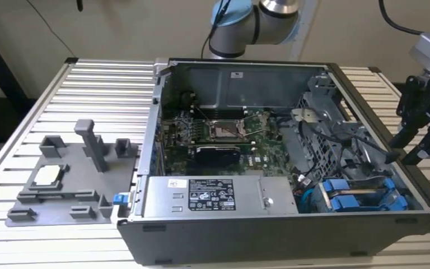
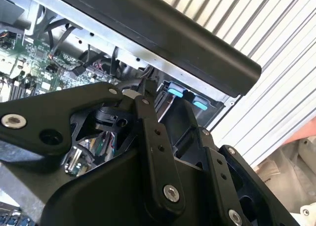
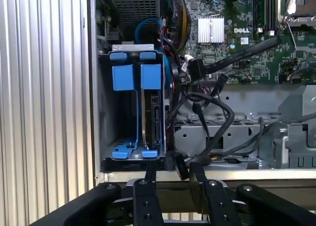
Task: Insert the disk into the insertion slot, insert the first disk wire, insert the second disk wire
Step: 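Insert the first disk wire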
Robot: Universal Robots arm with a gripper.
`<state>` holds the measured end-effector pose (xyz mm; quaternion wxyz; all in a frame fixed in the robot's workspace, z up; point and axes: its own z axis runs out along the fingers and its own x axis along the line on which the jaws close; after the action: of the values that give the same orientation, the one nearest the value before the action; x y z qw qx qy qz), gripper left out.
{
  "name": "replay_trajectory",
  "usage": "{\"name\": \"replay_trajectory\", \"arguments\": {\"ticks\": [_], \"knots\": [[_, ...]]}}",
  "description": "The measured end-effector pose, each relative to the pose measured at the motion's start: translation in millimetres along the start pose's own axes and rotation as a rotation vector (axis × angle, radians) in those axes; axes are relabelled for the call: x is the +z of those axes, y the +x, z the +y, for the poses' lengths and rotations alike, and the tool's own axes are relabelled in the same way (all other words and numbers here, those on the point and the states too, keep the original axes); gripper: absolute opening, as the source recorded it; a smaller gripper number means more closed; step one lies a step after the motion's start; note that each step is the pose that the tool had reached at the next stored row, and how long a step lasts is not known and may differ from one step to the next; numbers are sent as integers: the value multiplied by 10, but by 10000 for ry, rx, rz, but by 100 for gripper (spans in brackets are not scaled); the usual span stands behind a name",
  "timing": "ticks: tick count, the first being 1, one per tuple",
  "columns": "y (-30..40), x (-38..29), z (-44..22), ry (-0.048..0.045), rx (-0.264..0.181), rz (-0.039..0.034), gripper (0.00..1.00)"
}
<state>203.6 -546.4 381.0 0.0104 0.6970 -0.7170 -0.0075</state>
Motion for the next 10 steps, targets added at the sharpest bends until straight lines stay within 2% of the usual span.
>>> {"name": "replay_trajectory", "arguments": {"ticks": [7,10], "knots": [[-1,0,-2,1,-62,3,40],[-2,0,-3,7,-561,10,40]]}}
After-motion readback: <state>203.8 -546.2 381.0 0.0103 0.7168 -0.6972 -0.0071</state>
